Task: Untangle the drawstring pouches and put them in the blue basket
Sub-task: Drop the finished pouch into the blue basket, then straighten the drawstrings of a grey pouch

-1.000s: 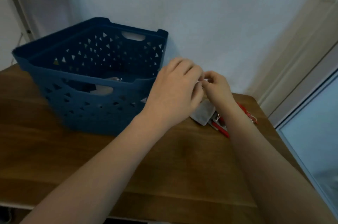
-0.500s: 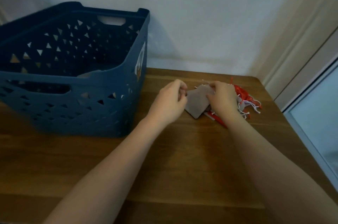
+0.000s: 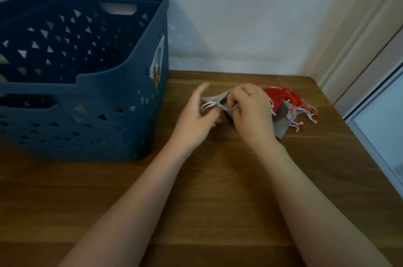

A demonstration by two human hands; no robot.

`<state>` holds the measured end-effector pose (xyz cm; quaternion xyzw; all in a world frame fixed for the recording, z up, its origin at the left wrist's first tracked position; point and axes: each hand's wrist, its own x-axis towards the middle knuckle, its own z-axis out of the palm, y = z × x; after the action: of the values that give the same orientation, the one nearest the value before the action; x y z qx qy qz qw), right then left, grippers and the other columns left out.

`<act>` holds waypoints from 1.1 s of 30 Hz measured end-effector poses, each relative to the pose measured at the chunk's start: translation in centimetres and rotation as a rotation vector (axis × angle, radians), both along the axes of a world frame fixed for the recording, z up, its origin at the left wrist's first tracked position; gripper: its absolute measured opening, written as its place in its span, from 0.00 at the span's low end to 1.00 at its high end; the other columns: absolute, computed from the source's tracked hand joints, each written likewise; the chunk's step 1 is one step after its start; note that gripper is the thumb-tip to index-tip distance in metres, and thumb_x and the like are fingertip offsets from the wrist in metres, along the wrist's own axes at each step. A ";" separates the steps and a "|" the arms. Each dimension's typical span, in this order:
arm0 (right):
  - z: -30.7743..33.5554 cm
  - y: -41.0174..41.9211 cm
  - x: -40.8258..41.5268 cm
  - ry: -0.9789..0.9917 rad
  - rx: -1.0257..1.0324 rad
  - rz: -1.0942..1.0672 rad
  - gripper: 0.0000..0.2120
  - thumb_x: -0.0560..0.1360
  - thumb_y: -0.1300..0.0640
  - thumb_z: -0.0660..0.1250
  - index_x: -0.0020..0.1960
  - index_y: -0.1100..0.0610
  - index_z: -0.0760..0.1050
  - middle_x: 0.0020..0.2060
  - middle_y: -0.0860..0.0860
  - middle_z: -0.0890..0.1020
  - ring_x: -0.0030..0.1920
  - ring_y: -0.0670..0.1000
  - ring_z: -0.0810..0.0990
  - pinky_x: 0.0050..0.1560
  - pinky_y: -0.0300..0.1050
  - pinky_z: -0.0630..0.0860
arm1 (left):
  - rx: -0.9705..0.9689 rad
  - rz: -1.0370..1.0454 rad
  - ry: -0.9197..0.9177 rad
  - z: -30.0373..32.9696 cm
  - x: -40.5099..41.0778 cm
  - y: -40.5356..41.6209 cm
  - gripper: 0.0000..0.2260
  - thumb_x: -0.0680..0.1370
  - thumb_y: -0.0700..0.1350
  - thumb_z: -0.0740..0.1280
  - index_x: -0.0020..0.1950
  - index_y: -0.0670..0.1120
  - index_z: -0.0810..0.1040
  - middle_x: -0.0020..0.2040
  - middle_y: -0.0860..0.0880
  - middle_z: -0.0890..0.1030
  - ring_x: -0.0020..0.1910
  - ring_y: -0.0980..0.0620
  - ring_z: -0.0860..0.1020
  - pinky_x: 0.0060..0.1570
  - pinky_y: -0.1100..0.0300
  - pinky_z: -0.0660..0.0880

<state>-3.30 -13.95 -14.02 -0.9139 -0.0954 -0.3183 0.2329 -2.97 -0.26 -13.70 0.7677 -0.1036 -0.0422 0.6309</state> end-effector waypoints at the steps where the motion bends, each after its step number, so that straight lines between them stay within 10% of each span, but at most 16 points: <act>1: -0.8 0.0 -0.5 0.095 -0.022 0.024 0.08 0.70 0.69 0.62 0.39 0.57 0.72 0.43 0.53 0.76 0.46 0.55 0.74 0.47 0.50 0.71 | 0.064 -0.015 0.035 -0.5 -0.2 0.2 0.22 0.78 0.45 0.64 0.71 0.56 0.64 0.55 0.55 0.77 0.45 0.59 0.80 0.46 0.62 0.79; 5: -2.1 -0.2 -1.6 0.466 -0.022 0.129 0.09 0.75 0.66 0.60 0.43 0.53 0.68 0.46 0.48 0.71 0.45 0.49 0.72 0.44 0.41 0.69 | 0.312 -0.133 0.080 -1.2 -0.4 0.9 0.10 0.80 0.48 0.61 0.61 0.55 0.72 0.45 0.54 0.80 0.41 0.59 0.80 0.43 0.64 0.76; 14: -1.2 -1.3 -1.8 0.596 0.015 0.049 0.22 0.75 0.53 0.67 0.65 0.50 0.64 0.60 0.50 0.75 0.58 0.49 0.75 0.52 0.43 0.74 | 0.345 -0.051 -0.051 -1.0 -0.3 2.0 0.12 0.82 0.50 0.55 0.45 0.52 0.76 0.31 0.52 0.76 0.31 0.59 0.75 0.38 0.64 0.70; 19: -0.9 -2.8 -1.8 0.705 -0.143 -0.024 0.16 0.74 0.39 0.63 0.41 0.53 0.71 0.34 0.47 0.76 0.35 0.46 0.74 0.35 0.43 0.72 | 0.165 0.049 -0.014 -1.1 -0.2 2.0 0.11 0.82 0.48 0.56 0.42 0.49 0.74 0.28 0.53 0.74 0.30 0.56 0.76 0.37 0.60 0.73; 24: -0.2 -4.0 -2.5 0.756 0.367 0.234 0.16 0.76 0.47 0.62 0.36 0.58 0.73 0.28 0.50 0.71 0.26 0.43 0.68 0.29 0.33 0.65 | -0.273 0.143 0.459 -0.8 0.0 2.0 0.16 0.80 0.50 0.59 0.33 0.48 0.70 0.25 0.53 0.70 0.29 0.54 0.71 0.37 0.59 0.71; 31: -0.7 -4.2 -2.2 0.527 1.276 0.442 0.21 0.74 0.53 0.63 0.23 0.51 0.71 0.40 0.56 0.79 0.51 0.50 0.79 0.59 0.43 0.72 | -1.101 0.137 0.763 -1.0 0.1 1.9 0.04 0.76 0.40 0.62 0.48 0.41 0.76 0.30 0.50 0.79 0.27 0.59 0.75 0.28 0.70 0.70; 33: -0.6 -4.0 -2.2 0.514 1.553 0.486 0.20 0.72 0.53 0.64 0.22 0.53 0.72 0.40 0.52 0.83 0.53 0.50 0.81 0.62 0.46 0.72 | -1.202 0.115 0.763 -1.2 0.1 2.0 0.06 0.75 0.40 0.62 0.38 0.45 0.74 0.28 0.52 0.76 0.23 0.60 0.72 0.24 0.70 0.67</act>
<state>-5.54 -17.97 -14.57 -0.4930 0.0122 -0.0175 0.8698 -2.82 1.74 -14.89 0.2229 0.1597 -0.2102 0.9384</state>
